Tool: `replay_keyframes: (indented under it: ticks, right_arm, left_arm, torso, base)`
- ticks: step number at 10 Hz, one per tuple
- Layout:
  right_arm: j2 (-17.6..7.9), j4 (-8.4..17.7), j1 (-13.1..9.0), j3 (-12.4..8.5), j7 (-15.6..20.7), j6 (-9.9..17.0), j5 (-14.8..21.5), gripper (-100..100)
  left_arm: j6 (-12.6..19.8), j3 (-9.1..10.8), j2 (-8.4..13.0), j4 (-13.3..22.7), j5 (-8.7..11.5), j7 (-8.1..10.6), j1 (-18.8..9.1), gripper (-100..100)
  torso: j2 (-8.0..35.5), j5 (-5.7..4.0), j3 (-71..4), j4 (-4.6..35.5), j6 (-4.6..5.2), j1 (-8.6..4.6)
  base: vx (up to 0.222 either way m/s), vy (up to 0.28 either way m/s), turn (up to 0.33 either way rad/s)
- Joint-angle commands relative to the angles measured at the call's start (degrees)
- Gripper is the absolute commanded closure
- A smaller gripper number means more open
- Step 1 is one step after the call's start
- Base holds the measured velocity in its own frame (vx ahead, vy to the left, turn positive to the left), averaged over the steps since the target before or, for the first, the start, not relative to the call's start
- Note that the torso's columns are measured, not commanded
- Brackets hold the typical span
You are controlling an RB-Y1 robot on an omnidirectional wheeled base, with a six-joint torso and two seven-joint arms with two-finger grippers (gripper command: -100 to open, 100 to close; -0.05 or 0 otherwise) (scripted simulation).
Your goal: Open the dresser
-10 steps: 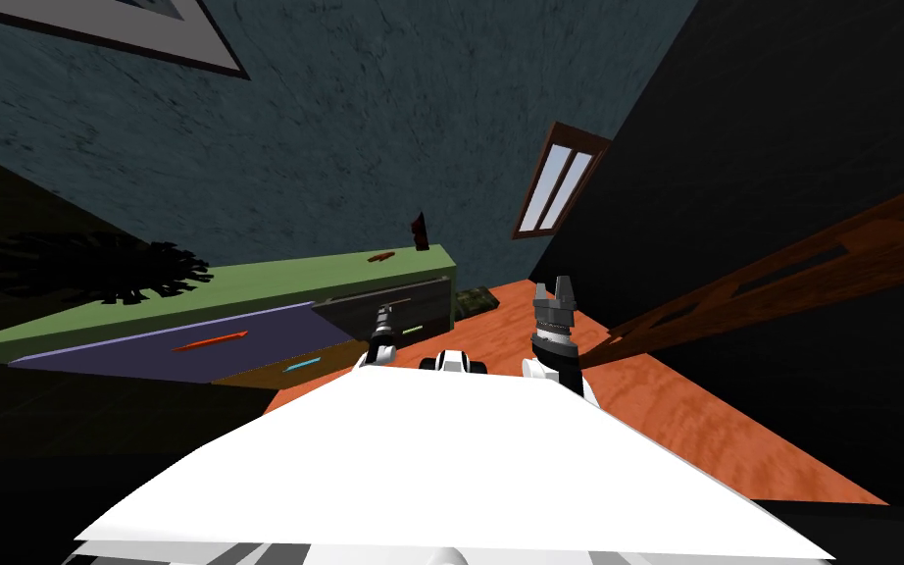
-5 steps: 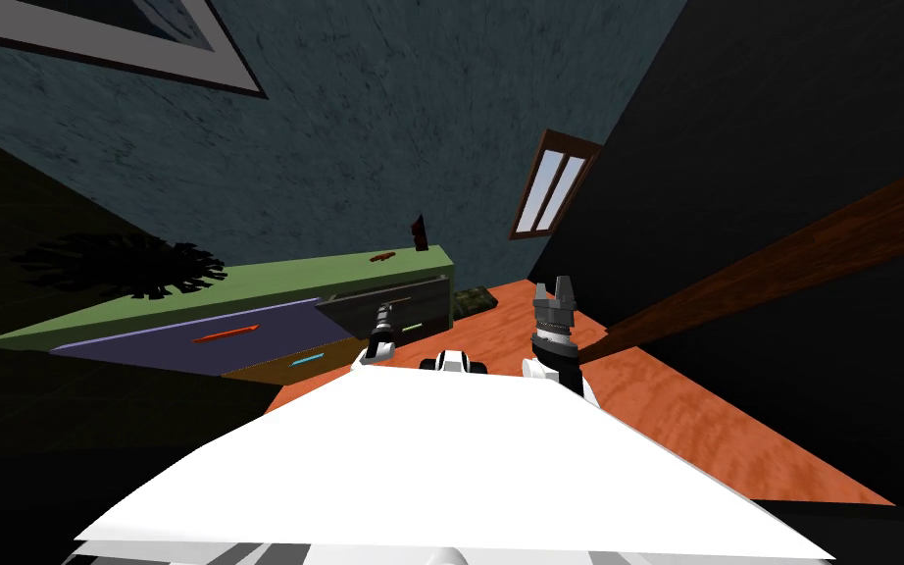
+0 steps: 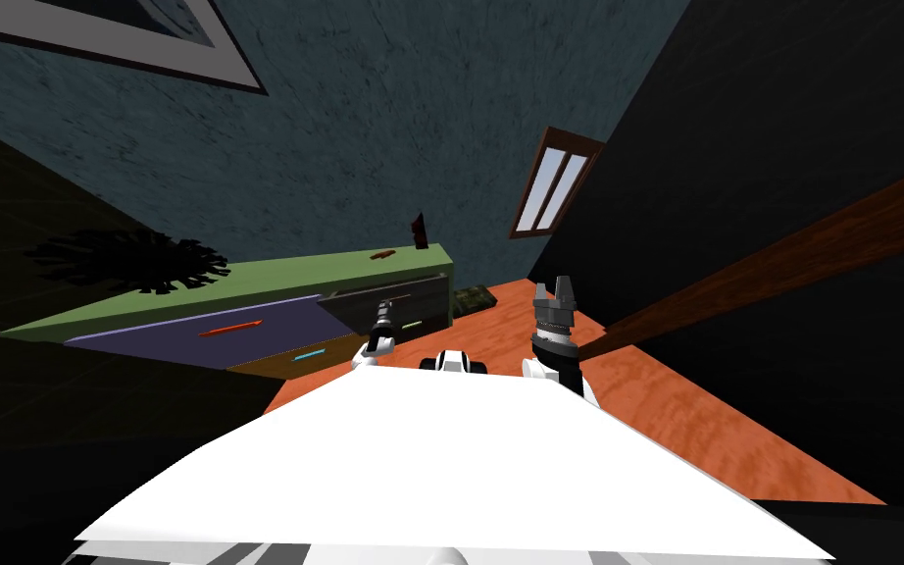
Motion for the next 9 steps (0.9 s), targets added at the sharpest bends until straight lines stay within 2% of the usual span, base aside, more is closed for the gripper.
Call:
replay_keyframes:
  ticks: [1,2,3,5,6,7,9]
  right_arm:
    - [0.0,0.0,0.0,0.0,0.0,0.0,0.0,0]
    - [0.0,0.0,0.0,0.0,0.0,0.0,0.0,0]
    - [0.0,0.0,0.0,0.0,0.0,0.0,0.0,0]
    - [0.0,0.0,0.0,0.0,0.0,0.0,0.0,0]
    - [0.0,0.0,0.0,0.0,0.0,0.0,0.0,0]
    - [0.0,0.0,0.0,0.0,0.0,0.0,0.0,0]
    - [0.0,0.0,0.0,0.0,0.0,0.0,0.0,0]
  left_arm:
    - [0.0,-0.34,-0.2,3.1,-0.1,0.08,-0.1,100]
    - [0.0,-0.34,-0.2,3.2,-0.1,0.08,-0.1,100]
    - [-1.1,-0.27,2.3,5.3,0.7,0.76,-3.5,100]
    - [-1.1,-0.27,2.3,9.1,0.7,0.76,-4.3,100]
    - [-1.1,-0.27,2.3,9.1,0.7,0.76,-4.3,100]
    - [-2.2,-0.20,4.8,10.9,1.4,1.44,-7.5,100]
    - [-2.2,-0.20,4.8,14.5,1.4,1.44,-8.5,100]
  torso:
    - [-0.2,0.12,-0.1,-0.1,0.02,0.17]
    - [-0.4,0.22,-0.2,-0.2,0.03,0.30]
    - [-0.5,0.25,-0.3,-0.3,0.02,0.35]
    - [0.0,0.06,0.0,-0.1,-0.13,0.11]
    - [-0.1,0.13,-0.1,-0.1,-0.13,0.25]
    - [-0.3,0.18,-0.2,-0.2,-0.12,0.39]
    - [0.2,-0.11,0.1,0.1,-0.27,0.11]
  base:
    - [0.000,0.000,0.000]
    - [0.000,0.000,0.000]
    - [-0.080,-0.051,0.019]
    - [-0.064,-0.042,0.007]
    - [-0.014,-0.015,0.004]
    - [-0.087,-0.059,0.000]
    - [-0.067,-0.049,0.016]
